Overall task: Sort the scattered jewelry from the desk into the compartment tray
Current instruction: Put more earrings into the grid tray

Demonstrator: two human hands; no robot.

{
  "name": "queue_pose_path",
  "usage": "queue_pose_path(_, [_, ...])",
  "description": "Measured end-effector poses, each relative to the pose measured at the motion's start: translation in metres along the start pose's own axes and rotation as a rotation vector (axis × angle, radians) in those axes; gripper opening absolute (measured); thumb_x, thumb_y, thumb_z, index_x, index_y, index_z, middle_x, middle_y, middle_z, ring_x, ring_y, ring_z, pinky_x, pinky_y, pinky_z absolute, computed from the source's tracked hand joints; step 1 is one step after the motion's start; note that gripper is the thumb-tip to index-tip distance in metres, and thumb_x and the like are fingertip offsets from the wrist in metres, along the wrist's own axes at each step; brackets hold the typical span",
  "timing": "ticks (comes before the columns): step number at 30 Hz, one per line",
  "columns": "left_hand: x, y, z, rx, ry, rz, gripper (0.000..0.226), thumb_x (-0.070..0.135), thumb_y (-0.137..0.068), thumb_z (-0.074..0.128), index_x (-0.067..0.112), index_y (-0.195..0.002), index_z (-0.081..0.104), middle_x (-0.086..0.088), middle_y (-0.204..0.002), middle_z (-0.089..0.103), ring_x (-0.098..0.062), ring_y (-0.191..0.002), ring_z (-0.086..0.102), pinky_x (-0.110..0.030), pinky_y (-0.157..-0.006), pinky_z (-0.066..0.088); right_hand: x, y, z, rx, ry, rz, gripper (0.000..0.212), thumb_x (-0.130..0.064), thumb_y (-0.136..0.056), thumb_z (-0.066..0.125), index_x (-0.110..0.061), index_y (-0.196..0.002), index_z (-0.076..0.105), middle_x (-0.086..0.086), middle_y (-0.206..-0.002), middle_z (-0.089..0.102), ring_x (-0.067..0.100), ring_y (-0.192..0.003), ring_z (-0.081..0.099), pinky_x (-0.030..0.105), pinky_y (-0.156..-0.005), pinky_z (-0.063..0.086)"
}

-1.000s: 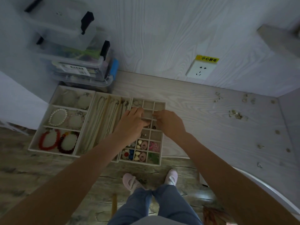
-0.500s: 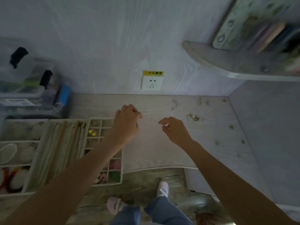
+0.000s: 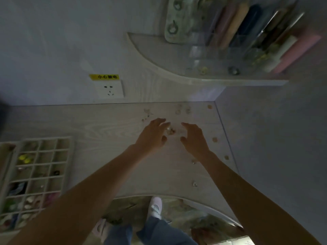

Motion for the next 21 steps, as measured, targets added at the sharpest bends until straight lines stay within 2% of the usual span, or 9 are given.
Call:
queue_pose_path(4, [0.012,-0.021,0.011,0.134,-0.081,-0.016,0.044,0.028,-0.093,0.052,0.027,-0.136,0.047,0.004,-0.151,0.026,-0.019,-0.139,0.019,-0.035,-0.109,0.024,0.008,-0.019,0.003,0.005,-0.020,-0.055,0.046,-0.014,-0.090,0.056,-0.017,-0.135,0.044,0.015,-0.131,0.042,0.029,-0.123,0.041,0.031,-0.097,0.036])
queue_pose_path(7, [0.011,-0.033,0.011,0.205,-0.069,-0.100,0.032,0.025,-0.091,0.056,0.028,-0.122,0.061,0.006,-0.143,0.036,-0.018,-0.133,0.025,-0.030,-0.104,0.024,0.004,-0.030,0.004,0.008,-0.008,-0.118,0.034,-0.013,-0.090,0.056,-0.014,-0.124,0.056,0.016,-0.122,0.046,0.028,-0.116,0.043,0.030,-0.092,0.040])
queue_pose_path(10, [0.010,-0.038,0.011,0.228,-0.038,-0.131,0.022,0.024,-0.088,0.059,0.028,-0.106,0.070,0.005,-0.135,0.042,-0.019,-0.127,0.031,-0.028,-0.098,0.023,-0.001,-0.041,0.007,0.048,0.028,-0.164,0.021,-0.015,-0.090,0.054,-0.012,-0.106,0.067,0.015,-0.110,0.056,0.027,-0.102,0.050,0.039,-0.084,0.050])
queue_pose_path(13, [0.012,-0.044,0.013,0.207,-0.041,-0.136,0.017,0.027,-0.087,0.060,0.027,-0.099,0.071,0.004,-0.131,0.045,-0.019,-0.122,0.034,-0.028,-0.095,0.023,-0.005,-0.048,0.007,0.093,0.069,-0.167,0.022,-0.017,-0.093,0.050,-0.008,-0.097,0.070,0.016,-0.101,0.056,0.029,-0.096,0.053,0.039,-0.076,0.050])
queue_pose_path(21, [0.015,-0.054,0.014,0.196,-0.089,-0.125,0.016,0.024,-0.088,0.055,0.023,-0.097,0.068,0.003,-0.120,0.051,-0.019,-0.111,0.041,-0.028,-0.089,0.027,0.004,-0.055,0.013,0.098,-0.021,-0.158,0.023,-0.012,-0.091,0.048,-0.013,-0.090,0.071,0.007,-0.092,0.065,0.024,-0.088,0.058,0.036,-0.072,0.051])
Point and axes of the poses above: each hand's wrist, its own y-axis away from the middle knuckle, its own z-axis out of the palm, x = y × z, the point moved 4 cm from there along -y, towards the middle knuckle
